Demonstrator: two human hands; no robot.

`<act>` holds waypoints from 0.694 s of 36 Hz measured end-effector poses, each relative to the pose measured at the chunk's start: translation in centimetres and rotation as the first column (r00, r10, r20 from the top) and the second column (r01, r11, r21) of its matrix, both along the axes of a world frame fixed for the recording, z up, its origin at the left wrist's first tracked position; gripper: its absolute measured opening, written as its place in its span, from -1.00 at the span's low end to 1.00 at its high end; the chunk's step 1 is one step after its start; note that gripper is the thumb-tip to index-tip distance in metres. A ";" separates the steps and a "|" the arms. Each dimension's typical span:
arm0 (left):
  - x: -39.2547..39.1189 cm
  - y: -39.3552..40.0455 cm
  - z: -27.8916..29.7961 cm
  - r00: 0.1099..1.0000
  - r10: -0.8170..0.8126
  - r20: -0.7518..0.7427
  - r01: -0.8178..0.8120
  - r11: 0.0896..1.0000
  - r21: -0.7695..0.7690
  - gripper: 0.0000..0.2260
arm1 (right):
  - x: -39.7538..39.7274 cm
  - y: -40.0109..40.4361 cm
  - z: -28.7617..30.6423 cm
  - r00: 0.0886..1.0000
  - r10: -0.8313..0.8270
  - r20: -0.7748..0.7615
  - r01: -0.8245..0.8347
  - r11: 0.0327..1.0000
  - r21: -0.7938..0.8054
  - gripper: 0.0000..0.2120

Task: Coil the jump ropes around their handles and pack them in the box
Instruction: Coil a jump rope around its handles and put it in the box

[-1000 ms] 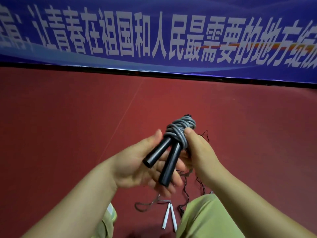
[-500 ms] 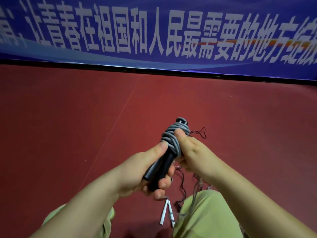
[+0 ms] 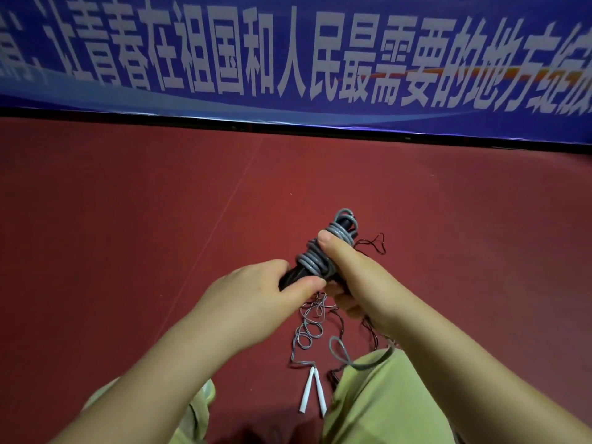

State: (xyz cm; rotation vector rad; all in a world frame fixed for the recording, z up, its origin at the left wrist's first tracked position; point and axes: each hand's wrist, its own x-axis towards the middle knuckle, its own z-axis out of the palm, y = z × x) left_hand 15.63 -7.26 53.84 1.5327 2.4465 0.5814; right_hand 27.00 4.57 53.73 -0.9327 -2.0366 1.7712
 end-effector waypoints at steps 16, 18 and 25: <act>0.8 -0.7 -2.5 -0.484 -0.302 0.821 0.445 0.722 0.529 -0.57 | 1.1 -1.1 -0.7 0.811 0.340 -0.476 -0.342 0.936 0.087 -0.50; 0.6 -0.7 -2.5 -0.496 -0.289 0.819 0.452 0.720 0.527 -0.63 | 1.3 -1.0 -0.3 0.829 0.366 -0.423 -0.351 0.929 0.117 -0.48; -0.7 -0.8 -1.4 -0.190 -0.160 0.969 0.261 0.943 0.207 -0.64 | 1.8 -0.3 -0.2 0.923 0.360 -0.136 -0.336 0.926 0.171 -0.57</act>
